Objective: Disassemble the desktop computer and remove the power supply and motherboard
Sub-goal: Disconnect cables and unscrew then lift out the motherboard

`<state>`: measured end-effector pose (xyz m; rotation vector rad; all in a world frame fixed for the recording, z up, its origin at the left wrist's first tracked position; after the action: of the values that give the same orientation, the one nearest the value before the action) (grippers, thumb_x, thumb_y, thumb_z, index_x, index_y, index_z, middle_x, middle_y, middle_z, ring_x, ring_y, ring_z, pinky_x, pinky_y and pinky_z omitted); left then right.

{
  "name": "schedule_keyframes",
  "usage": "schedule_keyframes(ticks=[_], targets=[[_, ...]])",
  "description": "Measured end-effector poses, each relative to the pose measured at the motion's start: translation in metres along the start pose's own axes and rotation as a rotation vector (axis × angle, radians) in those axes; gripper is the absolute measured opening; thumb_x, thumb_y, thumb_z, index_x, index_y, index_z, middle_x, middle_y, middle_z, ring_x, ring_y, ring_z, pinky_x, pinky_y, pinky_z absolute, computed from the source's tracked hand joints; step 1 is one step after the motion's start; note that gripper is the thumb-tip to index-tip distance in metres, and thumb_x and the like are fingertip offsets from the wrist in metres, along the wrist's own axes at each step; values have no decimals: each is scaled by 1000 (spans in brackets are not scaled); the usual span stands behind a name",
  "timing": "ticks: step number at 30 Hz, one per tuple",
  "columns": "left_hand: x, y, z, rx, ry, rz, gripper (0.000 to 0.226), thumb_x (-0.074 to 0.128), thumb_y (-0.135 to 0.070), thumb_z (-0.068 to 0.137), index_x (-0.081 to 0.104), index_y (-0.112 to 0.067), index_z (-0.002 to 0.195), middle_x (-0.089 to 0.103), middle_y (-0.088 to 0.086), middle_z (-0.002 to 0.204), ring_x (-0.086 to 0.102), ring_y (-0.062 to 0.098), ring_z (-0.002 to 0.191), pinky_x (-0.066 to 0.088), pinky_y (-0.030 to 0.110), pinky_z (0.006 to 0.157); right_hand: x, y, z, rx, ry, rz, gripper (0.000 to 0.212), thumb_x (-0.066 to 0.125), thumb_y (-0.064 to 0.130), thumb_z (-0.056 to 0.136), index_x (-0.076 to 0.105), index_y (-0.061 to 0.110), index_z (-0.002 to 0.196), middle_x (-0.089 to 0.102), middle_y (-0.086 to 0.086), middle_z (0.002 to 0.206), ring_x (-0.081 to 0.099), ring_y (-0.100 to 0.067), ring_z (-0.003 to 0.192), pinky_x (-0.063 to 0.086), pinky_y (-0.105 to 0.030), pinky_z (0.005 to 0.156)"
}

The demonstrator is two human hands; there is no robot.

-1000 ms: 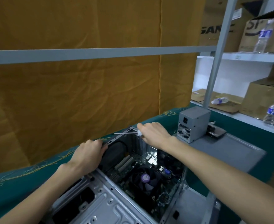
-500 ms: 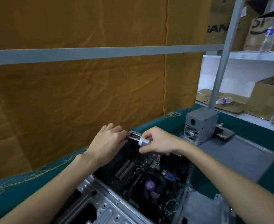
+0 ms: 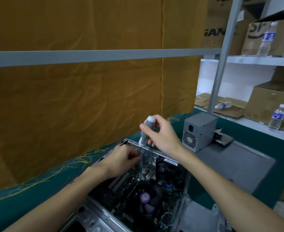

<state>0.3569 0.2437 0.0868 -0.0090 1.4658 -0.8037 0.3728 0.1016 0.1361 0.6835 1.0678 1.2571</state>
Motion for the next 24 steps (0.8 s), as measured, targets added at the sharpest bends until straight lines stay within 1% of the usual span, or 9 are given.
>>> schedule_keyframes(ticks=[3, 5, 8, 10, 13, 15, 17, 19, 24], targets=[[13, 23, 1, -94, 114, -7, 32, 65, -25, 99, 70, -6, 74, 66, 1, 66, 47, 5, 53, 35, 21, 55, 17, 1, -3, -75, 87, -288, 21, 70, 46, 91, 60, 27, 90, 65, 5, 81, 65, -10, 66, 51, -27, 59], [22, 37, 0, -158, 157, 28, 27, 61, -21, 100, 69, -5, 80, 66, 4, 72, 49, 9, 59, 38, 28, 60, 32, 4, -2, -140, 164, -483, 20, 72, 44, 91, 62, 28, 88, 59, 11, 90, 57, -3, 78, 43, -22, 67], [35, 52, 0, -237, 238, 89, 19, 52, -10, 99, 70, -6, 93, 71, 12, 92, 58, 23, 76, 48, 38, 75, 53, 4, 0, -170, 264, -623, 20, 72, 40, 93, 62, 23, 90, 52, 15, 94, 49, -7, 88, 39, -27, 73], [41, 58, -3, -250, 312, 98, 25, 47, -4, 96, 70, -9, 102, 72, 10, 100, 64, 26, 88, 51, 45, 86, 61, 4, 3, -166, 303, -655, 21, 70, 39, 95, 60, 22, 90, 50, 15, 96, 49, -10, 90, 44, -33, 76], [55, 61, -10, -264, 464, 153, 35, 41, -8, 99, 67, -16, 122, 69, 9, 121, 64, 28, 109, 51, 42, 95, 68, 4, 7, -183, 326, -693, 21, 70, 38, 95, 57, 22, 89, 52, 7, 99, 54, -17, 90, 50, -40, 80], [69, 62, -15, -266, 574, 240, 44, 38, -12, 104, 51, -18, 145, 49, 10, 152, 50, 28, 134, 42, 41, 110, 71, 2, 7, -192, 329, -702, 21, 70, 37, 95, 57, 21, 91, 52, 6, 99, 54, -18, 89, 49, -40, 79], [77, 63, -17, -253, 626, 308, 54, 35, -14, 106, 28, -17, 160, 19, 8, 168, 27, 29, 151, 27, 39, 121, 72, -1, 7, -193, 322, -697, 21, 70, 37, 95, 58, 20, 92, 52, 6, 98, 54, -18, 89, 48, -38, 78], [77, 65, -17, -258, 633, 323, 59, 35, -15, 106, 17, -16, 162, 13, 8, 170, 19, 27, 154, 22, 39, 123, 71, -5, 8, -193, 307, -688, 21, 70, 38, 95, 60, 20, 93, 52, 7, 98, 53, -16, 89, 45, -34, 76], [77, 68, -18, -286, 620, 327, 61, 35, -13, 106, 14, -18, 163, 15, 7, 169, 19, 26, 154, 21, 36, 123, 68, -8, 11, -193, 288, -665, 20, 71, 37, 94, 62, 19, 94, 52, 9, 97, 53, -16, 92, 44, -33, 77]])
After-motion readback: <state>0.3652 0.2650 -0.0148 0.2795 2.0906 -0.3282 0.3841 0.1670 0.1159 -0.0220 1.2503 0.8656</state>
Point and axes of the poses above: each hand's wrist, its own z-axis towards the middle knuckle, its own x-axis out of the palm, y = z × x, the point moved 8 cm from there along z, towards the middle knuckle
